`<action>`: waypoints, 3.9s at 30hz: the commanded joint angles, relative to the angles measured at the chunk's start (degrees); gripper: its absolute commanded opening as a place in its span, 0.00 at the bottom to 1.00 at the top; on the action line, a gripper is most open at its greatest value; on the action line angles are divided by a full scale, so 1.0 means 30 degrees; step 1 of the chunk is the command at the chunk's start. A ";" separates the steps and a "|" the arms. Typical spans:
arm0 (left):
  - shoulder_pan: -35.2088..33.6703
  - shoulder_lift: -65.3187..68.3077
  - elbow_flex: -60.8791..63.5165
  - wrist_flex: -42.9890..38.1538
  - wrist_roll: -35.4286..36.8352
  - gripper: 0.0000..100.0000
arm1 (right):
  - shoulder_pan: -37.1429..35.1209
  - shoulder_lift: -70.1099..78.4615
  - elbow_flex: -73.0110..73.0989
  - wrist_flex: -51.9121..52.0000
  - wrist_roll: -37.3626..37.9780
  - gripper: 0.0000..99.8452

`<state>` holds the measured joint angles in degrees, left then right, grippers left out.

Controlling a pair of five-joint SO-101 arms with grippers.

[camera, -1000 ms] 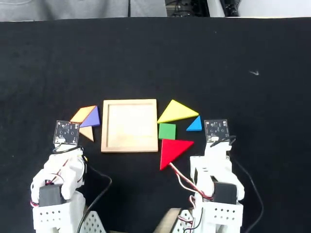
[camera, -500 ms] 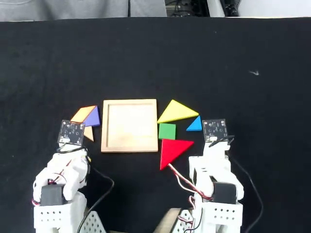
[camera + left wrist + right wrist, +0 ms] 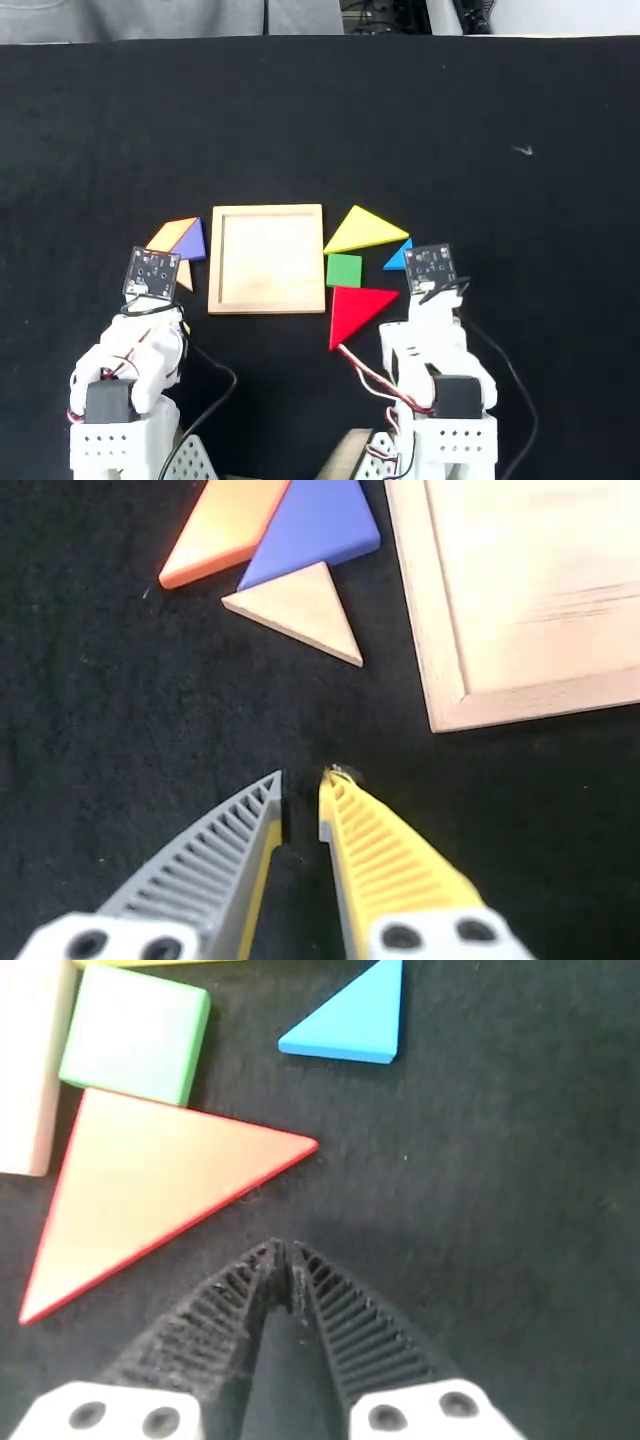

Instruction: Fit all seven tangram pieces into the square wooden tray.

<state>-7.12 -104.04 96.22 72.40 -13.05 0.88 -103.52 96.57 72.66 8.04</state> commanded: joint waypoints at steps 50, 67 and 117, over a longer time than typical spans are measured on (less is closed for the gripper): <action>-0.1919 -0.0059 -0.6637 -0.5685 0.4454 0.20 | -0.3516 1.9736 -1.9004 -0.3370 1.4183 0.16; 0.0982 1.4154 -1.0799 -1.1487 0.4513 0.19 | -0.3692 2.9612 -2.4132 -0.1143 2.3121 0.22; -0.1275 2.2974 -1.1062 -1.6352 0.5744 0.20 | -0.2520 3.6498 -2.2989 -0.7590 2.5641 0.36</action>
<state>-10.46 -33.63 63.69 24.40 3.82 -6.33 7.34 28.09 49.54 83.30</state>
